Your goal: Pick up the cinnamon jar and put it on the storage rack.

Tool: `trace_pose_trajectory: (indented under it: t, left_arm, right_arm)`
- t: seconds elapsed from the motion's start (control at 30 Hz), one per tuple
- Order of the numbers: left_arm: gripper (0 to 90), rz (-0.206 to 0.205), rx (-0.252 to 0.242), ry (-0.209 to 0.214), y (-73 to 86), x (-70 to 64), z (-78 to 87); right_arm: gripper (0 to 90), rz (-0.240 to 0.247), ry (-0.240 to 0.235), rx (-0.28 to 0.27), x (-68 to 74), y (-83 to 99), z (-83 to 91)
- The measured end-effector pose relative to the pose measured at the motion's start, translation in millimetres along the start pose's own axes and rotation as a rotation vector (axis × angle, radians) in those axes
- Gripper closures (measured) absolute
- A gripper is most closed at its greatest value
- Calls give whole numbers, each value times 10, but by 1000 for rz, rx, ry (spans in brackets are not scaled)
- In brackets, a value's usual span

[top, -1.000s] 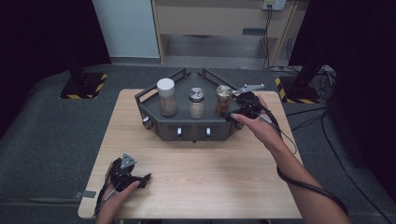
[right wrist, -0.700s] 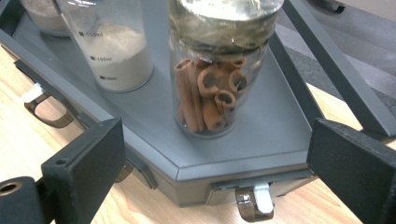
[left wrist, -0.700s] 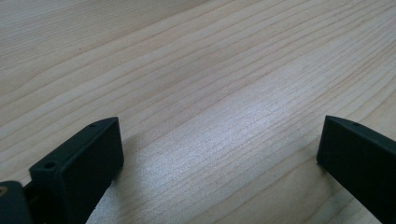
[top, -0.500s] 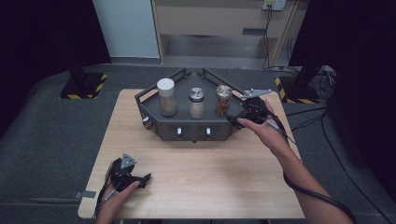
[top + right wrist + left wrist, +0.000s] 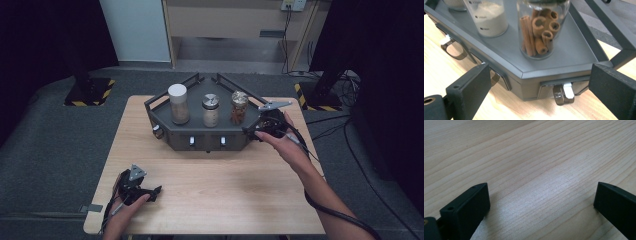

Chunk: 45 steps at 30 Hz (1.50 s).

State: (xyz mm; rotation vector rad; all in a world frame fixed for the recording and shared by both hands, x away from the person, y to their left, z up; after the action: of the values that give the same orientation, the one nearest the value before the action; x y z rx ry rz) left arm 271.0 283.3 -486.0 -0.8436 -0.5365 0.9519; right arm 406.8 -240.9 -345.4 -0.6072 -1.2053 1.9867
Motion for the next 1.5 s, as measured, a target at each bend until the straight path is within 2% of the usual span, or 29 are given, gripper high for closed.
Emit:
trace_pose_trajectory:
  t: [0.53, 0.87, 1.5]
  left_arm:
    - [0, 0, 0, 0, 0, 0, 0]
    - [0, 0, 0, 0, 0, 0, 0]
    - [0, 0, 0, 0, 0, 1, 0]
  right_arm:
    - [44, -22, 20, -5, -93, 208, 150]
    - [43, -8, 2, -1, -39, 338, 202]
    - [48, -25, -15, 28, 24, 620, 220]
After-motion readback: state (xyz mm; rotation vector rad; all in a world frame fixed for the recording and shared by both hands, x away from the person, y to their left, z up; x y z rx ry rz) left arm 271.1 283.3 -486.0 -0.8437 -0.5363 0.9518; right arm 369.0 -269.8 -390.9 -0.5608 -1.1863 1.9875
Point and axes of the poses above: each handheld gripper's, and its own axes: z roughly backward along the jaws, y roughly out of its underside, x roughly to its left, the point moved 5 cm from there along -z, roughly forward along the jaws, and after that the axes turned 9 degrees about -x, right-handed, at the moved point
